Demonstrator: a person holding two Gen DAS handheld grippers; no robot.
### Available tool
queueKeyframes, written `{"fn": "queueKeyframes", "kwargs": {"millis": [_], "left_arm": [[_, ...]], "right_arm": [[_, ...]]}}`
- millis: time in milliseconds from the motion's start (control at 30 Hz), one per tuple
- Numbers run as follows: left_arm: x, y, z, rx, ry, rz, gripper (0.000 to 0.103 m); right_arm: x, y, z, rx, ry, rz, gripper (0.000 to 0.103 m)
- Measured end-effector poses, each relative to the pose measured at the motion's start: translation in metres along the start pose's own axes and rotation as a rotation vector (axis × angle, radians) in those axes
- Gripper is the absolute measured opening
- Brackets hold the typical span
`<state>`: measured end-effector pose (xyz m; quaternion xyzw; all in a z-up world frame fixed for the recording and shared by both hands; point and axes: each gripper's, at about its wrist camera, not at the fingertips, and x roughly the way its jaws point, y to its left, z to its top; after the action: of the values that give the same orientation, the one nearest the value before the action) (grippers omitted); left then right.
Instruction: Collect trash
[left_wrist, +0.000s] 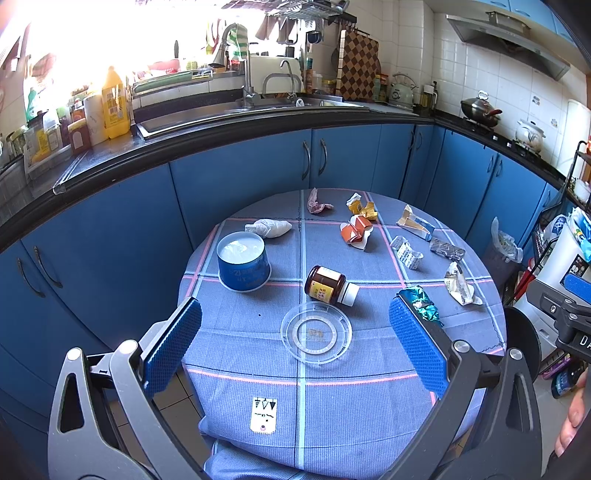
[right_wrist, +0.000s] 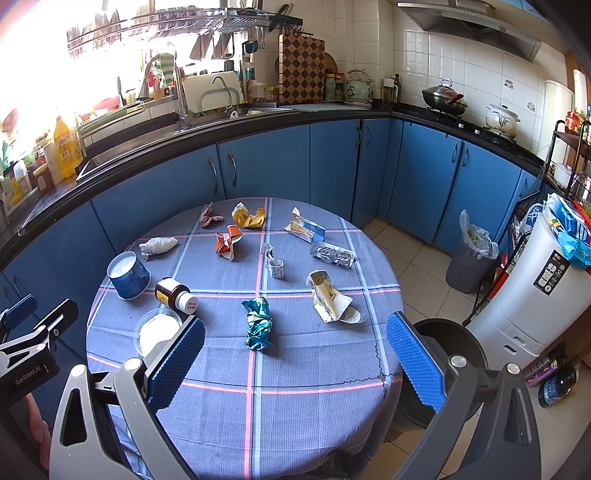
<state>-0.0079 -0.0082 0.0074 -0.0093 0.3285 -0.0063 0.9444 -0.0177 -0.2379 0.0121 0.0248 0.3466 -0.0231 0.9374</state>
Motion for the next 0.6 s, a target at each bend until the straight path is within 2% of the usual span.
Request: {"fn": "queueKeyframes", "kwargs": {"millis": [600], "left_arm": [[0.01, -0.001, -0.007, 0.008, 0.02, -0.006, 0.1]], "right_arm": [[0.008, -0.001, -0.009, 0.003, 0.018, 0.004, 0.096]]}}
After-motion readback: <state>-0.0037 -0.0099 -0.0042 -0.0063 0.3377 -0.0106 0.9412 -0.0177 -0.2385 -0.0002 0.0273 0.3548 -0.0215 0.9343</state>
